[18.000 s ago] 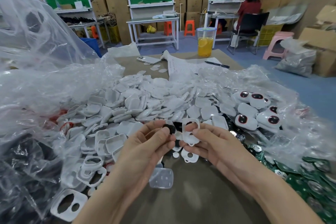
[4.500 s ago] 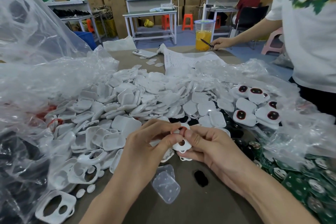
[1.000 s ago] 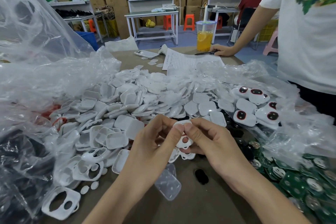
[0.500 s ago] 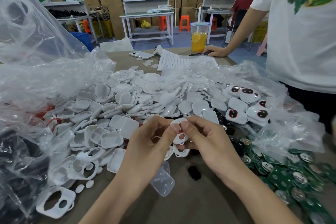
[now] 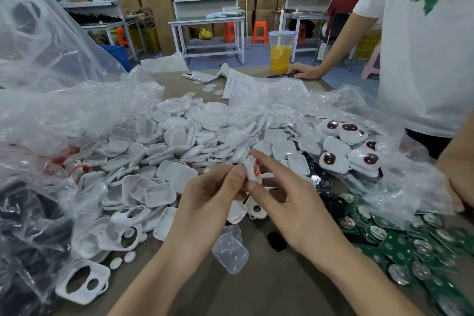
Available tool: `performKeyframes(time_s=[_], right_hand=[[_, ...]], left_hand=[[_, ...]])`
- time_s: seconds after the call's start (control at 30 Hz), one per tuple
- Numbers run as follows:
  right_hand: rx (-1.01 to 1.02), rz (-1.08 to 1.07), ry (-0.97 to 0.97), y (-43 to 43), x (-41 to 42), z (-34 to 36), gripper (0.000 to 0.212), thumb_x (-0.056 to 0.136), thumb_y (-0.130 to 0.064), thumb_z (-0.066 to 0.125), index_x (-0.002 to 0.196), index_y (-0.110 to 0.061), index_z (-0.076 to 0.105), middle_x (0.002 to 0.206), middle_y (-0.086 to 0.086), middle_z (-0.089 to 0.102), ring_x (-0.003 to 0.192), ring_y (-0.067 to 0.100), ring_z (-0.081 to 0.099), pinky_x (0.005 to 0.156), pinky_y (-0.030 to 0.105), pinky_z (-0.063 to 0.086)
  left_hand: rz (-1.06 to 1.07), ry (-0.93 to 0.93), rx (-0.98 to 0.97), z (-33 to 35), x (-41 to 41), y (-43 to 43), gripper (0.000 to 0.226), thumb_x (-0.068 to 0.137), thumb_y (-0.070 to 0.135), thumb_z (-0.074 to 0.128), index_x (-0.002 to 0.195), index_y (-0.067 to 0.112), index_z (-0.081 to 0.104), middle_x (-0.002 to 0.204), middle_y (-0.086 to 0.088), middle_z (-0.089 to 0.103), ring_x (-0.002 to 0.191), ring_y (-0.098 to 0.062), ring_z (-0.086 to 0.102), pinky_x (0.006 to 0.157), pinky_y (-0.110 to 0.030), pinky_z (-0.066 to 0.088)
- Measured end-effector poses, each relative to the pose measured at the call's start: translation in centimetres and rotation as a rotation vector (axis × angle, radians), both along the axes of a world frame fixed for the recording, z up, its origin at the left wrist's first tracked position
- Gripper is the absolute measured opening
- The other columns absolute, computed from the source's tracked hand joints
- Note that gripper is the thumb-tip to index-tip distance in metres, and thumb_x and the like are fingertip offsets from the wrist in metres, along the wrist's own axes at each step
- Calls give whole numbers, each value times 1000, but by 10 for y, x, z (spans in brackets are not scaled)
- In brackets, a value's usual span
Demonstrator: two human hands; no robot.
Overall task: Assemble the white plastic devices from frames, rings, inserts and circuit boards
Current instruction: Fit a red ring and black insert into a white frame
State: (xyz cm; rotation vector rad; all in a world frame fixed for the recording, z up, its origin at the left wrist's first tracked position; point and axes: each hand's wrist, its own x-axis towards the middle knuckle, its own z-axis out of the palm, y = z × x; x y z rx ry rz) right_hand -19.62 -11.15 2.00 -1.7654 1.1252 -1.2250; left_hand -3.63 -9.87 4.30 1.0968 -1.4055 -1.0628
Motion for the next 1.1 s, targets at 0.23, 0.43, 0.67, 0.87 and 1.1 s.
performKeyframes(time_s=[0.23,0.43,0.67,0.87,1.1], right_hand=[[334,-219,-825,-14,-18,21,24,105,-18,43,98,-13,66,87,12,76,68,19,70,56,22,55],[343,-246,-815,-18,-25,15,14,102,-20,56,106,-8,62,85,7,77,68,14,72,58,18,55],[337,-187,-696,-20,-23,9,14,100,-20,59,103,-9,67,91,8,78,74,14,73,63,17,56],[386,-82,-734,-19,-18,8,15,99,-12,56,111,-9,64,92,9,77,82,19,75,69,19,57],[414,-11,-704,-18,-17,9,28,99,0,54,126,-8,60,98,9,76,88,24,76,72,21,58]], left_hand=[[-167,-847,-415,-10,-1,11,36,98,64,41,113,42,65,103,24,62,103,2,53,88,-11,36],[-293,-1066,-490,-24,-5,8,45,97,66,28,109,37,60,104,17,53,100,-1,44,95,-19,34],[-76,-278,-124,-12,-8,5,11,98,43,59,103,40,69,79,15,69,71,0,60,70,-11,45],[-172,204,171,-7,-2,0,24,102,21,58,110,34,77,82,2,67,72,-13,58,75,-24,51],[-186,245,174,-10,-1,-4,26,90,32,61,110,31,77,85,1,68,74,-14,59,77,-24,51]])
